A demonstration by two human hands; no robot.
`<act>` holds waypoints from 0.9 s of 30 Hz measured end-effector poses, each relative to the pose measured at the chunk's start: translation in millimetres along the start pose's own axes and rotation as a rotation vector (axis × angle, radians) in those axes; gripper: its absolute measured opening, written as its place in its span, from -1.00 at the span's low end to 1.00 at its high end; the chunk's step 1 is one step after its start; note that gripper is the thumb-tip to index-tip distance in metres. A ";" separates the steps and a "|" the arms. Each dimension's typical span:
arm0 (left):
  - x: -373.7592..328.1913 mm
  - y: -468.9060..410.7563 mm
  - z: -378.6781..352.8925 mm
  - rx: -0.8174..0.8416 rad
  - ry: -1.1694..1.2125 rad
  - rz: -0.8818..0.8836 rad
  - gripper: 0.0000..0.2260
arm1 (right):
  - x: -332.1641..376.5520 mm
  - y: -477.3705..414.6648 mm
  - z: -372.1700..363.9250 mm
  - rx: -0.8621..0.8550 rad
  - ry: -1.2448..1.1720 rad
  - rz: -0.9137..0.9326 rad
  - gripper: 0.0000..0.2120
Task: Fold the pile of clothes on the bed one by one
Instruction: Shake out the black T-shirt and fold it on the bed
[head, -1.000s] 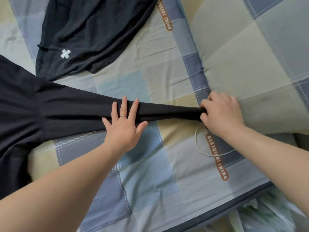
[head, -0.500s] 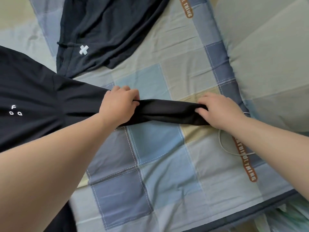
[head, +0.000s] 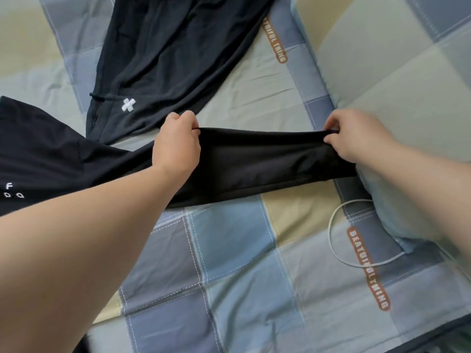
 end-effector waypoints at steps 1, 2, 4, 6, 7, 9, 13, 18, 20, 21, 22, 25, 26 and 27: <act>1.1 5.6 -9.7 0.069 0.026 -0.011 -0.88 | 1.3 -3.4 0.8 -0.015 0.054 -0.008 -0.85; -0.1 15.0 -18.9 0.154 0.050 -0.037 -0.81 | 5.5 -3.3 3.0 -0.038 0.105 -0.004 -0.80; -3.2 38.3 -30.2 0.265 0.000 -0.138 -0.62 | 22.7 5.7 7.3 -0.114 0.240 0.057 -0.66; -3.5 58.9 -26.9 0.194 -0.115 -0.217 -0.54 | 55.2 28.8 5.1 -0.221 0.268 0.219 -0.58; -1.8 67.3 -21.3 0.132 -0.140 -0.219 -0.53 | 75.9 44.7 -3.0 -0.240 0.206 0.331 -0.57; 8.8 81.6 -14.3 0.053 -0.170 -0.186 -0.52 | 113.5 74.8 -29.3 -0.180 0.076 0.492 -0.53; 45.1 95.0 -7.8 0.043 -0.270 -0.130 -0.43 | 139.0 96.3 -98.0 0.135 0.083 0.464 -0.40; 88.0 83.4 20.5 -0.036 -0.328 -0.062 -0.38 | 45.2 89.6 -118.9 0.125 0.199 0.310 -0.29; 109.8 75.1 35.0 -0.048 -0.369 0.018 -0.39 | 15.6 87.7 -110.3 0.125 0.243 0.217 -0.28; 120.3 70.5 42.1 -0.043 -0.392 0.063 -0.41 | 12.7 86.7 -106.4 0.135 0.261 0.174 -0.30; 129.2 66.1 47.5 -0.027 -0.414 0.098 -0.46 | 17.4 85.2 -101.9 0.135 0.271 0.127 -0.31; 143.2 56.0 59.1 0.022 -0.395 0.097 -0.68 | 61.1 77.6 -85.6 0.071 0.232 0.046 -0.34; 142.2 54.9 62.0 0.019 -0.349 0.063 -0.71 | 81.8 76.6 -82.1 0.049 0.198 0.091 -0.33; 141.0 55.9 64.3 0.020 -0.305 0.017 -0.70 | 103.8 77.3 -81.2 0.042 0.167 0.157 -0.31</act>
Point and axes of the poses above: each hand's wrist, its own y-axis away from the middle knuckle, its own z-axis out of the back of the hand, x = y × z, the point moved 7 cm from there along -y, towards the middle knuckle, and after that the axes turned 15 degrees about -x, right-handed, at the moved point
